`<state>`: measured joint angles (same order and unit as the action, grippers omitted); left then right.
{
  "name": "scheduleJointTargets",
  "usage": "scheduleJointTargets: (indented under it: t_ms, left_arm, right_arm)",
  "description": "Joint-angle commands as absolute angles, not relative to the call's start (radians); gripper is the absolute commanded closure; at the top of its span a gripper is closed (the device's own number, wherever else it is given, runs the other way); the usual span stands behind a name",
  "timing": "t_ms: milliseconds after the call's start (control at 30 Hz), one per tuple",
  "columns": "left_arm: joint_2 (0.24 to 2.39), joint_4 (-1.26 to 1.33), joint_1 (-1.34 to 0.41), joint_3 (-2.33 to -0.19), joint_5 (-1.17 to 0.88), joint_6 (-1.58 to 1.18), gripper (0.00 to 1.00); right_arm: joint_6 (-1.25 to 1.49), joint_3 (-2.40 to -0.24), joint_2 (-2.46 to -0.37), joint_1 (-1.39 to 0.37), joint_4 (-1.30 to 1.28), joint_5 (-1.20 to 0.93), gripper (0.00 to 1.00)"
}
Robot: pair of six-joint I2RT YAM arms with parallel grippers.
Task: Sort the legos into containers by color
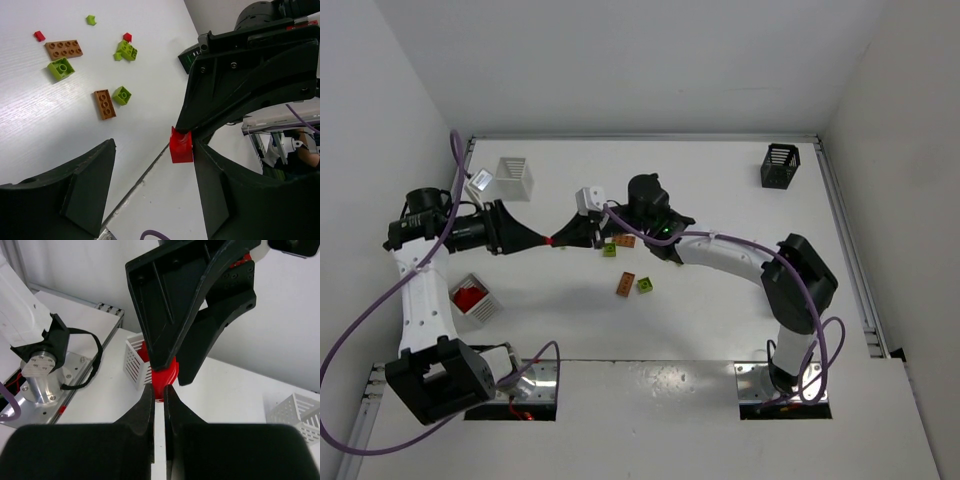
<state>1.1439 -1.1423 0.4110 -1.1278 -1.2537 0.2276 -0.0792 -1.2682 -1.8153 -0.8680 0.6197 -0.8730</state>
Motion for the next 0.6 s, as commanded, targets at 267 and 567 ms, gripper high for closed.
scheduleJointTargets:
  t_ms: [267, 567]
  left_arm:
    - [1.097, -1.124, 0.374, -1.111, -1.279, 0.252, 0.74]
    - [1.106, -1.187, 0.374, -1.252, -1.114, 0.342, 0.95]
  right_arm:
    - [-0.126, -1.327, -1.816, -0.903, 0.704, -0.865, 1.00]
    - [-0.011, -1.339, -1.807, -0.876, 0.601, -0.671, 0.67]
